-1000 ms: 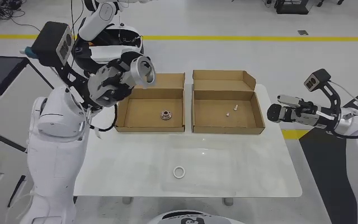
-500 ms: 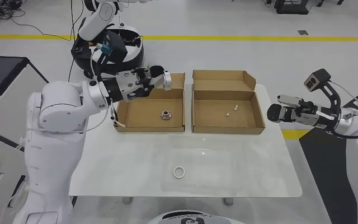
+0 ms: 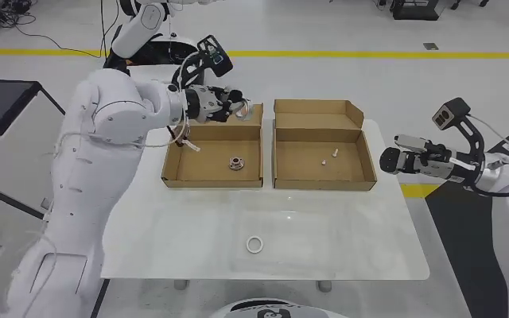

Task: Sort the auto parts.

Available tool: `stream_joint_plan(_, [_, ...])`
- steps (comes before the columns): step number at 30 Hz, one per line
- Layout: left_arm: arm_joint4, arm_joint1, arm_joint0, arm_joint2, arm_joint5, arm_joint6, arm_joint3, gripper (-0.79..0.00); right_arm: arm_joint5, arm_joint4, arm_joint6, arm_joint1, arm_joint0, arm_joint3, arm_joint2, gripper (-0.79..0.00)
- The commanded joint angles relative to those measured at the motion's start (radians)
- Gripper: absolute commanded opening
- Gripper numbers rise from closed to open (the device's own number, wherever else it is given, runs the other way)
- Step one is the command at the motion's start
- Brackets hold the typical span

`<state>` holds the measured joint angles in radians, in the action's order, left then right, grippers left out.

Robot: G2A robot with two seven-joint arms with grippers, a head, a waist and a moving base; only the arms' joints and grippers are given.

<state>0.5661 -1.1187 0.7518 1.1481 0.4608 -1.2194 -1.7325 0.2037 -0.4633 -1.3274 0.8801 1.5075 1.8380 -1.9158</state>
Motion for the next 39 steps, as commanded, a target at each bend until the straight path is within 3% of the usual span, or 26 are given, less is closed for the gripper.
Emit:
stream_joint_plan(1, [0.039, 0.000, -0.002, -0.032, 0.000, -0.024, 0.009, -0.785, 0.000, 0.000, 0.000, 0.000, 0.000, 0.000, 0.000, 0.000])
stream_joint_plan(7, [0.135, 0.000, -0.012, -0.113, 0.014, -0.080, 0.040, -0.785, 0.000, 0.000, 0.000, 0.000, 0.000, 0.000, 0.000, 0.000])
stream_joint_plan(12, [0.180, -0.006, -0.063, -0.187, 0.045, -0.094, 0.110, -0.785, 0.000, 0.000, 0.000, 0.000, 0.000, 0.000, 0.000, 0.000])
stream_joint_plan(22, [0.158, -0.021, -0.272, -0.482, 0.087, -0.053, 0.397, -0.785, 0.000, 0.000, 0.000, 0.000, 0.000, 0.000, 0.000, 0.000])
stream_joint_plan(27, [0.146, -0.028, -0.336, -0.612, 0.119, -0.021, 0.525, -0.785, 0.000, 0.000, 0.000, 0.000, 0.000, 0.000, 0.000, 0.000])
stream_joint_plan(33, [0.153, -0.046, -0.366, -0.704, 0.151, 0.011, 0.629, -0.785, 0.000, 0.000, 0.000, 0.000, 0.000, 0.000, 0.000, 0.000])
stream_joint_plan(39, [0.196, -0.076, -0.363, -0.740, 0.149, 0.083, 0.708, -0.785, 0.000, 0.000, 0.000, 0.000, 0.000, 0.000, 0.000, 0.000])
